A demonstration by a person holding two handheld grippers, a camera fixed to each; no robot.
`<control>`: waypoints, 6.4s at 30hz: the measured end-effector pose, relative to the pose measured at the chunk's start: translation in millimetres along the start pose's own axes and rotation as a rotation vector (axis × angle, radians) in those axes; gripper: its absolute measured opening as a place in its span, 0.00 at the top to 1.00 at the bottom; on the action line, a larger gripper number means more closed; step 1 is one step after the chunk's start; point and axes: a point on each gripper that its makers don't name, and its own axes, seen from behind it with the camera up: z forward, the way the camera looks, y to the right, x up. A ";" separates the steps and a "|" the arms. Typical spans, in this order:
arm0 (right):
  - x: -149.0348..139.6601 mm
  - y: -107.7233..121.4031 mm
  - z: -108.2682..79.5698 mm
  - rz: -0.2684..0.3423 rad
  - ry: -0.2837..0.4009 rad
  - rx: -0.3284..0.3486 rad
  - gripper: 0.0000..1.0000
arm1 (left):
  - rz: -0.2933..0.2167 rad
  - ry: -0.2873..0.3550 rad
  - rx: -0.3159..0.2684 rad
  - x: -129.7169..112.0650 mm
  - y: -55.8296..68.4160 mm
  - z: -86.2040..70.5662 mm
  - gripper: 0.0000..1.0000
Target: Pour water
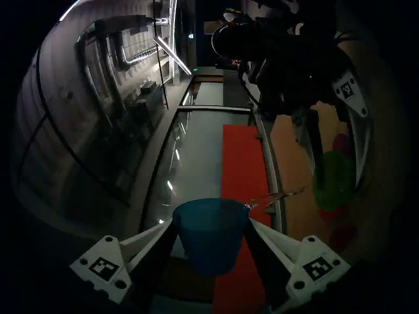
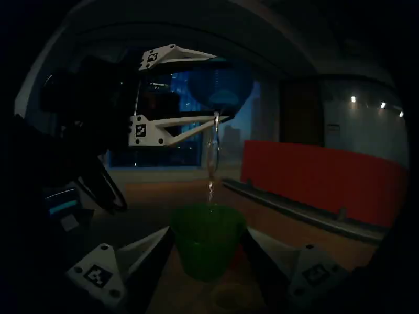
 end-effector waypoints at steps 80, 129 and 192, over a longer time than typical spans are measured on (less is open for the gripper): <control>8.6 2.3 -4.8 -0.007 0.027 -0.023 0.01 | -0.803 0.072 -0.041 -3.3 -5.6 -2.0 0.15; 8.1 15.7 -16.4 -0.011 0.007 -0.057 0.01 | -1.414 -0.004 -0.164 -43.0 58.0 -16.1 0.14; -101.6 19.1 -71.4 -0.006 -0.402 0.039 0.01 | -1.271 -0.348 -0.593 -65.5 304.5 -53.5 0.13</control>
